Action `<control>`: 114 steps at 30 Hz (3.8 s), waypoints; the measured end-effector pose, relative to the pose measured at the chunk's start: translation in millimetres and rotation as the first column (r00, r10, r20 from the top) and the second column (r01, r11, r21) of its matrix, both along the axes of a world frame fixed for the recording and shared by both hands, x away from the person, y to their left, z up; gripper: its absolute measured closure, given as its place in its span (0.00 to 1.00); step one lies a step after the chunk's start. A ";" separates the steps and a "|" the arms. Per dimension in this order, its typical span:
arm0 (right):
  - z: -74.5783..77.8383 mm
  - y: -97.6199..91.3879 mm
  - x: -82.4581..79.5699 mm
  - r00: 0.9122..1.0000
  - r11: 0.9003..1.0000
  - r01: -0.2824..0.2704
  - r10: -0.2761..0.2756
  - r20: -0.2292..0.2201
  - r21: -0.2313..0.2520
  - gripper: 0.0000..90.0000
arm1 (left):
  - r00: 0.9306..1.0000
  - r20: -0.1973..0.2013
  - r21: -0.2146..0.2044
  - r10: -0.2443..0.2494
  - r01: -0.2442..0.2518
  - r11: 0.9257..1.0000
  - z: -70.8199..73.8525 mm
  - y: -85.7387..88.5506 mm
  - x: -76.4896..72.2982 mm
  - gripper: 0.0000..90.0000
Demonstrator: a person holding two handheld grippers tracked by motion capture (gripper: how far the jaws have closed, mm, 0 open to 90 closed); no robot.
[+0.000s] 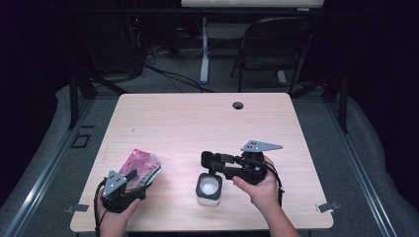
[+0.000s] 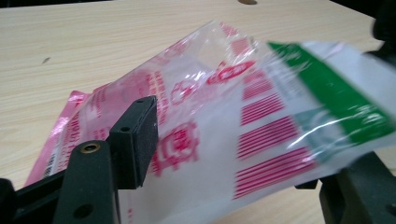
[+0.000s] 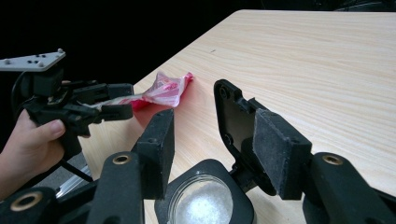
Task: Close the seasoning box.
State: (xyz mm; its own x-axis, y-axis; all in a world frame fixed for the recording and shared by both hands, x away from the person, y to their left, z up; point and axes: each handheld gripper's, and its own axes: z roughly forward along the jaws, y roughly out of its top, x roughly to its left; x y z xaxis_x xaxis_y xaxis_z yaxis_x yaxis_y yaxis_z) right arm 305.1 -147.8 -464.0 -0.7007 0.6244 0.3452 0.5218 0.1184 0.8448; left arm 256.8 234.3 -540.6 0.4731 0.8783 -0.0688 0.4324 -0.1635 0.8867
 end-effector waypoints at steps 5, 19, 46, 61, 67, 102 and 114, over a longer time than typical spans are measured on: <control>-0.8 -0.8 0.3 1.000 1.000 -0.002 0.002 -0.003 -0.004 0.54 | 1.000 -0.024 0.019 -0.012 0.012 1.000 -3.2 -11.3 -3.9 0.41; -3.2 0.4 1.1 1.000 1.000 -0.002 0.002 -0.008 -0.010 0.54 | 0.997 -0.043 0.074 -0.061 0.064 0.995 -11.9 -39.6 -8.7 0.40; -3.3 -1.1 2.0 1.000 1.000 0.004 -0.004 -0.009 -0.015 0.52 | 0.988 -0.054 0.096 -0.145 0.149 0.984 -8.9 -58.4 -11.5 0.36; 2.3 -3.2 -0.5 1.000 1.000 0.011 -0.011 0.010 -0.016 0.52 | 0.984 -0.057 0.073 -0.168 0.171 0.982 -3.8 -62.3 -15.1 0.36; 3.6 -5.0 -0.9 1.000 1.000 0.017 -0.017 0.014 -0.015 0.52 | 0.984 -0.047 0.057 -0.174 0.177 0.983 1.2 -62.0 -17.0 0.36; -10.4 -12.1 12.7 0.998 0.996 0.067 -0.068 -0.006 -0.066 0.54 | 0.969 -0.058 0.028 -0.240 0.241 0.970 1.9 -80.0 -23.3 0.36; -14.0 -6.2 14.6 0.999 0.990 0.036 -0.036 -0.001 -0.138 0.78 | 0.969 -0.062 0.035 -0.240 0.243 0.969 1.4 -80.4 -22.6 0.36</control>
